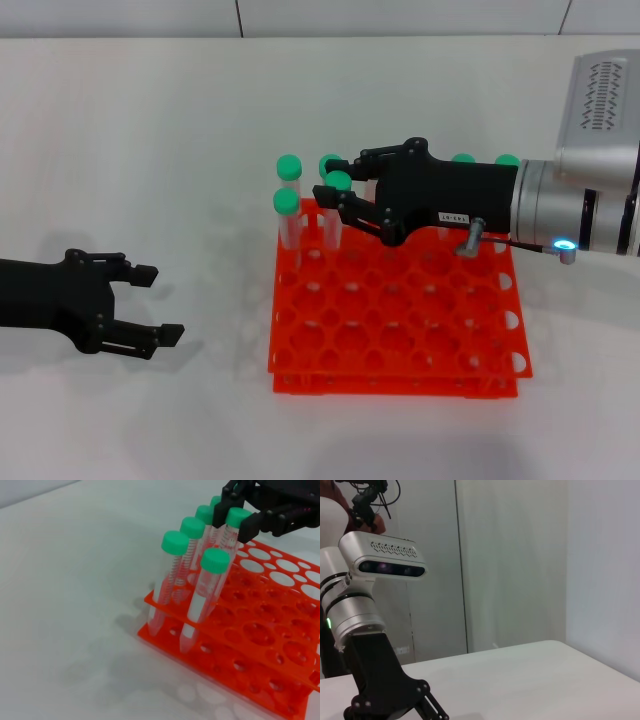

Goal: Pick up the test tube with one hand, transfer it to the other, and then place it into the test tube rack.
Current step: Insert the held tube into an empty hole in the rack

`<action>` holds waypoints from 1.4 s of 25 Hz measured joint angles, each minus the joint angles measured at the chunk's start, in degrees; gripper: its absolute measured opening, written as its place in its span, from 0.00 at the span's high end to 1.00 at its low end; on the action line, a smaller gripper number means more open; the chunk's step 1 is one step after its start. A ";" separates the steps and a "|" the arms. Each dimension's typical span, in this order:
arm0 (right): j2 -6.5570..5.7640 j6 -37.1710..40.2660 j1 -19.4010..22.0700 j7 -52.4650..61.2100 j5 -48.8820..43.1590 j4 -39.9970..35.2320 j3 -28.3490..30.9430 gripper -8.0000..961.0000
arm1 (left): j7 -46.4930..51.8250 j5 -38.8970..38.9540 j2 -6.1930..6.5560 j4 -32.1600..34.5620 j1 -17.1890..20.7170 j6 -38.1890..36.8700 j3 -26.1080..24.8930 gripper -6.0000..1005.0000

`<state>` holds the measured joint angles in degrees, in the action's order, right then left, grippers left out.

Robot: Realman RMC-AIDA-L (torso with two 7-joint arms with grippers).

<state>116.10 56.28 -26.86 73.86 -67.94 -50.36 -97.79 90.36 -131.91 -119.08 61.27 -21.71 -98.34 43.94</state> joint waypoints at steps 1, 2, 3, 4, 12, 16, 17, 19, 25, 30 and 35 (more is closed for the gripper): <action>0.00 -0.03 0.00 0.01 0.00 0.00 -0.01 0.66 | -0.02 0.00 0.00 0.02 -0.01 0.00 0.00 0.12; 0.00 -0.05 0.00 0.01 0.00 0.00 -0.01 0.66 | -0.04 0.00 0.00 0.03 -0.03 0.00 0.00 0.12; 0.00 -0.06 0.00 0.01 0.00 0.00 -0.02 0.66 | -0.06 0.00 0.00 0.03 -0.06 0.00 0.00 0.12; 0.00 -0.07 0.01 0.02 0.00 0.00 -0.03 0.65 | -0.07 0.00 0.02 0.03 -0.08 0.00 0.00 0.12; 0.00 -0.20 0.06 0.05 0.01 0.64 0.09 0.65 | -0.21 0.41 0.09 -0.01 -0.18 0.00 0.01 0.12; 0.00 -0.21 0.06 0.06 0.17 0.81 0.13 0.65 | -0.58 0.44 0.09 -0.02 -0.18 -0.01 0.00 0.12; -0.01 -0.21 0.06 0.05 0.30 0.81 0.13 0.65 | -0.66 0.44 0.09 -0.01 -0.18 -0.01 -0.01 0.12; -0.05 -0.21 0.06 0.06 0.51 0.85 0.10 0.64 | -0.70 0.44 0.09 -0.02 -0.18 -0.01 -0.01 0.12; -0.09 -0.14 0.06 0.05 0.57 1.01 0.06 0.64 | -0.72 0.44 0.08 -0.02 -0.18 -0.01 0.01 0.12; -0.09 0.06 0.02 0.12 0.60 1.18 0.06 0.64 | -0.72 0.44 0.09 -0.02 -0.18 -0.01 0.09 0.12; -0.19 0.22 -0.38 0.58 0.62 1.38 0.06 0.63 | -0.72 0.44 0.09 -0.01 -0.18 -0.01 0.09 0.12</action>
<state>115.91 56.50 -27.24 74.44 -67.32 -48.98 -97.73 89.65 -131.47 -119.00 61.26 -21.89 -98.35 44.03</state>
